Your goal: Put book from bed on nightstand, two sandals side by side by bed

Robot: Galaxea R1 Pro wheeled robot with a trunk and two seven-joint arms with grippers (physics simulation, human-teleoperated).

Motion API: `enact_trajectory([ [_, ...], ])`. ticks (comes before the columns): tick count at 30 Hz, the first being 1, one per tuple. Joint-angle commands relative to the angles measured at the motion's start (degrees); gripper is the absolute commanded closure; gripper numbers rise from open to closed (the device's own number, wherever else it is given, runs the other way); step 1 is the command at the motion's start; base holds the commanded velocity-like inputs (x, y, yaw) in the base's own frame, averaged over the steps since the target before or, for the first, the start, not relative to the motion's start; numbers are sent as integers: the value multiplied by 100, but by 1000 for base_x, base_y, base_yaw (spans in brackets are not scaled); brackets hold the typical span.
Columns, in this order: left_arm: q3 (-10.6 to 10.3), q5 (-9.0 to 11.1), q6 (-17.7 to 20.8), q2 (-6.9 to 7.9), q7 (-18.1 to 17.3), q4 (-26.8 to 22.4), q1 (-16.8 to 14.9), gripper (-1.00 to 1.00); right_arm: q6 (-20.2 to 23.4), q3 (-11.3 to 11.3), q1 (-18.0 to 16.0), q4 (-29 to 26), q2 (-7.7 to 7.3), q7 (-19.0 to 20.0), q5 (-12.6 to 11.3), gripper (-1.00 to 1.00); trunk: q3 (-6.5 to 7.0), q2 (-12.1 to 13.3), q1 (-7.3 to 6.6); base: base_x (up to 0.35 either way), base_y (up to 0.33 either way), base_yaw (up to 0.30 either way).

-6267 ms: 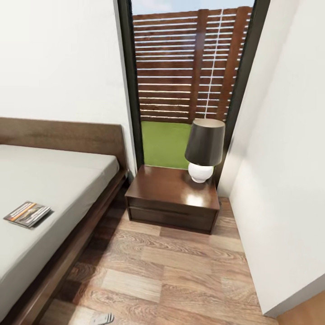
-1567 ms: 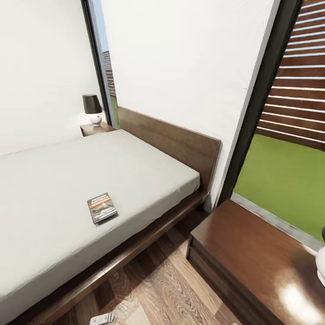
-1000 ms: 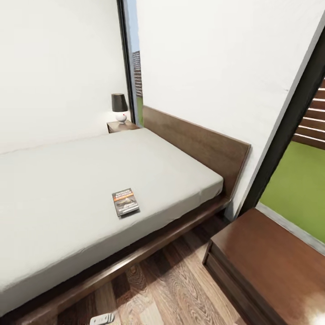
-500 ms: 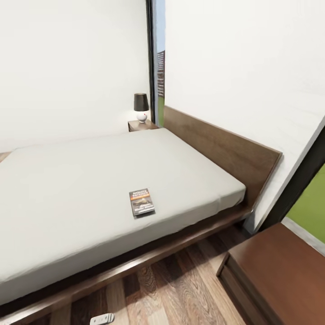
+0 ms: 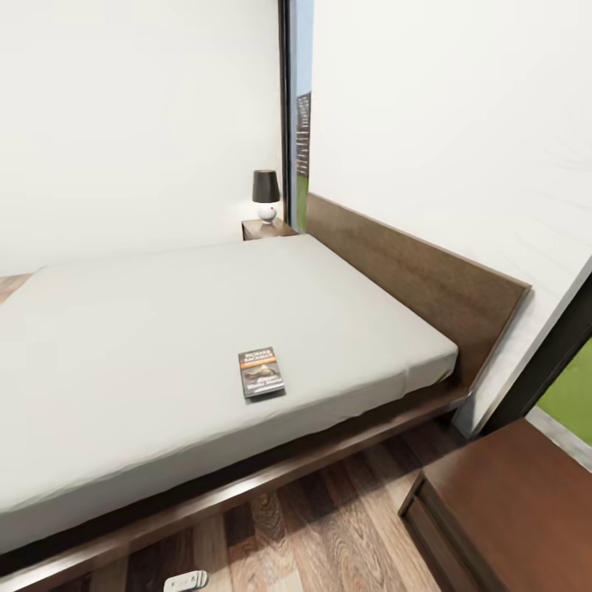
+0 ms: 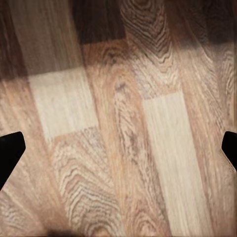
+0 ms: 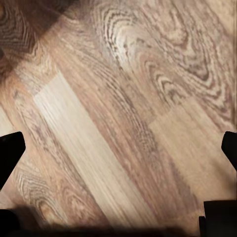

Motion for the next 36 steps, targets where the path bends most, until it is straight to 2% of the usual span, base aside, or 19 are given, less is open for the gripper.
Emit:
enact_trajectory([
  [1, 11, 55, -2, 2, -38, 9, -4, -100, -16, -31, -5, 7, -1, 21, 19, -100, -5, -2, 1, 164, -145, 2],
  [19, 11, 55, -2, 2, -38, 9, -4, -100, -16, -31, -8, 7, 0, 24, 19, -100, -5, -2, 1, 101, -88, 0],
  [36, 11, 56, -2, 2, -38, 9, -4, -100, -16, -31, -7, 7, 5, 20, 19, -100, -10, -2, 1, 9, -9, 6],
])
